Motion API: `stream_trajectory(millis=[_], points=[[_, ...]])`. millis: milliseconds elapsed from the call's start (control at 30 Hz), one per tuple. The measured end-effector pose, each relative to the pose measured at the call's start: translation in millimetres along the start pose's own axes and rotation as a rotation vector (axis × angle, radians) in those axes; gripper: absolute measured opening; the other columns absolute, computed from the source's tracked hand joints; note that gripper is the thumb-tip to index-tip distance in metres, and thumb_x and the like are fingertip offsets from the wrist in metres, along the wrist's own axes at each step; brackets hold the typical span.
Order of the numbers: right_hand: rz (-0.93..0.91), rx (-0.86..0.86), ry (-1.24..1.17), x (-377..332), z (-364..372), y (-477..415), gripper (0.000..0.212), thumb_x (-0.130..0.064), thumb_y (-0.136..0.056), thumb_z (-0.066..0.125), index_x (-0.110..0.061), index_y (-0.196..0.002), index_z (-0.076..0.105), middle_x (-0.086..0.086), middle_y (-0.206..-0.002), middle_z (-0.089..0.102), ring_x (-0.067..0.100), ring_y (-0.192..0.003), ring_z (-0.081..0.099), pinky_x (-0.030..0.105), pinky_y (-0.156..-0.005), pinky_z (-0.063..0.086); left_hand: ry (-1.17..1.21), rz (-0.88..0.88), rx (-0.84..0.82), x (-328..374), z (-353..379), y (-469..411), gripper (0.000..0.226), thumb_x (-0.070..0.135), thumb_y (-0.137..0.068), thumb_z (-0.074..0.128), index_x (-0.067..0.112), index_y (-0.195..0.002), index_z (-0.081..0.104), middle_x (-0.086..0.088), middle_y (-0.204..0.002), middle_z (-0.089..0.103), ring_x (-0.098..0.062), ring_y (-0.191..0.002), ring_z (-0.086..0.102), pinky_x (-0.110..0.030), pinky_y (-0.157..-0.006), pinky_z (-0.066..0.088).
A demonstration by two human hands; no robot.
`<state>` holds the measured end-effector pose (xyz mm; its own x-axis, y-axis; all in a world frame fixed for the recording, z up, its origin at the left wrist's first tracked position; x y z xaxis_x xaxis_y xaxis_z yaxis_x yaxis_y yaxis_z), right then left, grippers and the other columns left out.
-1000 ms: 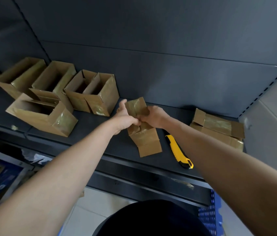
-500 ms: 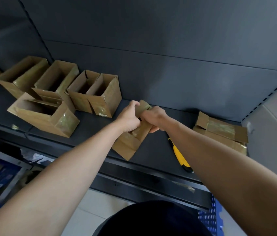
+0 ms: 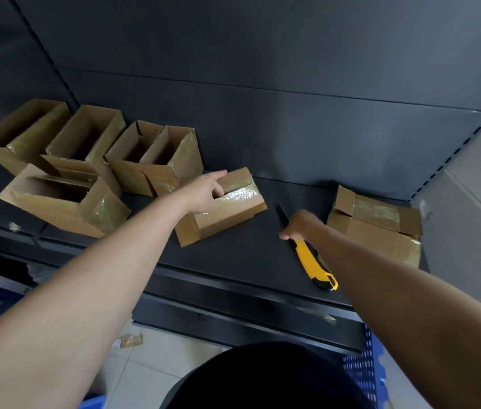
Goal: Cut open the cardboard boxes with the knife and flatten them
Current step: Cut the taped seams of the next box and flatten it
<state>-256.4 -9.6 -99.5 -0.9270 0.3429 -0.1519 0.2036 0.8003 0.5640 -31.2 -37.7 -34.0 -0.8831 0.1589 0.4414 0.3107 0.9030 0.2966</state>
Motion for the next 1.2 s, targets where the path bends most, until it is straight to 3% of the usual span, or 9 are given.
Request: stream_trajectory(millis=[100, 167, 233, 333, 500, 600, 833, 967, 1200], points=[[0.044, -0.049, -0.006, 10, 19, 1, 0.072, -0.028, -0.082, 0.074, 0.004, -0.135, 0.038, 0.016, -0.127, 0.052, 0.032, -0.115, 0.055, 0.036, -0.089, 0.051, -0.048, 0.036, -0.068, -2, -1, 0, 0.038, -0.009, -0.095, 0.035, 0.017, -0.095, 0.062, 0.006, -0.16, 0.009, -0.018, -0.147, 0.007, -0.044, -0.12, -0.003], [0.024, -0.028, -0.011, 10, 21, 1, 0.047, -0.014, -0.084, 0.069, 0.004, -0.122, 0.048, 0.013, -0.109, 0.057, 0.027, -0.096, 0.06, 0.029, -0.072, 0.051, -0.078, 0.062, -0.078, -6, 2, 1, 0.036, -0.01, -0.096, 0.032, 0.017, -0.094, 0.056, 0.002, -0.16, 0.009, -0.016, -0.147, 0.008, -0.04, -0.117, -0.012], [-0.013, -0.008, -0.029, 10, 19, 0, 0.009, -0.011, -0.089, 0.056, -0.003, -0.09, 0.053, 0.006, -0.088, 0.051, 0.021, -0.08, 0.056, 0.023, -0.057, 0.043, -0.05, 0.088, -0.074, -9, 7, 5, 0.039, -0.013, -0.094, 0.036, 0.021, -0.087, 0.055, 0.001, -0.16, 0.013, -0.015, -0.146, 0.015, -0.032, -0.118, -0.002], [-0.009, 0.061, -0.312, 5, -1, -4, 0.022, -0.01, -0.096, 0.044, -0.001, -0.114, 0.053, 0.012, -0.11, 0.053, 0.025, -0.101, 0.057, 0.026, -0.071, 0.044, 0.036, 0.076, 0.014, -6, 4, 10, 0.038, -0.014, -0.091, 0.044, 0.014, -0.08, 0.066, 0.004, -0.153, 0.034, -0.017, -0.139, 0.032, -0.02, -0.104, 0.028], [-0.159, -0.02, -1.035, -25, -51, 13, 0.033, -0.04, -0.089, 0.063, -0.01, -0.103, 0.057, 0.004, -0.084, 0.055, 0.015, -0.057, 0.046, 0.025, -0.046, 0.039, -0.135, 0.149, 0.132, 9, -4, 9, 0.041, -0.021, -0.083, 0.044, 0.007, -0.086, 0.073, 0.004, -0.117, 0.051, -0.019, -0.112, 0.049, -0.031, -0.093, 0.043], [-0.295, -0.109, -0.873, -39, -57, 21, 0.042, -0.042, -0.082, 0.073, -0.016, -0.112, 0.061, 0.003, -0.092, 0.06, 0.014, -0.057, 0.045, 0.024, -0.047, 0.039, -0.24, 0.219, 0.112, 17, -3, 10, 0.038, -0.025, -0.077, 0.045, 0.004, -0.079, 0.069, 0.001, -0.101, 0.049, -0.022, -0.091, 0.052, -0.028, -0.072, 0.04], [-0.155, -0.128, -0.937, -38, -33, 11, 0.015, -0.017, -0.084, 0.074, -0.011, -0.089, 0.061, 0.006, -0.078, 0.058, 0.015, -0.055, 0.048, 0.025, -0.049, 0.045, -0.039, 0.044, 0.099, 43, 4, 15, 0.014, 0.024, -0.094, 0.054, 0.019, -0.099, 0.066, -0.002, -0.106, 0.064, -0.02, -0.094, 0.059, -0.039, -0.084, 0.051], [-0.162, -0.172, -0.972, -36, -32, 12, 0.015, -0.019, -0.088, 0.069, -0.007, -0.095, 0.065, 0.013, -0.095, 0.068, 0.02, -0.069, 0.06, 0.024, -0.049, 0.05, -0.292, 0.046, 0.012, 70, 28, 16, 0.071, 0.059, -0.074, 0.068, 0.012, -0.124, 0.052, -0.005, -0.12, 0.052, -0.025, -0.116, 0.043, -0.037, -0.091, 0.042], [-0.254, -0.154, -0.767, -5, -52, 19, 0.035, -0.042, -0.102, 0.037, -0.007, -0.109, 0.039, 0.01, -0.079, 0.05, 0.02, -0.053, 0.05, 0.028, -0.044, 0.042, 0.028, -0.043, -0.057, 56, 21, 19, 0.032, 0.03, -0.077, 0.077, 0.02, -0.101, 0.058, -0.002, -0.112, 0.04, -0.017, -0.094, 0.048, -0.028, -0.085, 0.039]])
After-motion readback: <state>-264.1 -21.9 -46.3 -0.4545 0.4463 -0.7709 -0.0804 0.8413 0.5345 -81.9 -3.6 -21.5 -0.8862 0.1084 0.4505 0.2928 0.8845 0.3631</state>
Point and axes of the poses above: each hand's wrist, its own y-axis away from the middle knuckle, its own z-axis out of the palm, x = y × z, the point moved 1 cm from there along -y, towards the middle knuckle
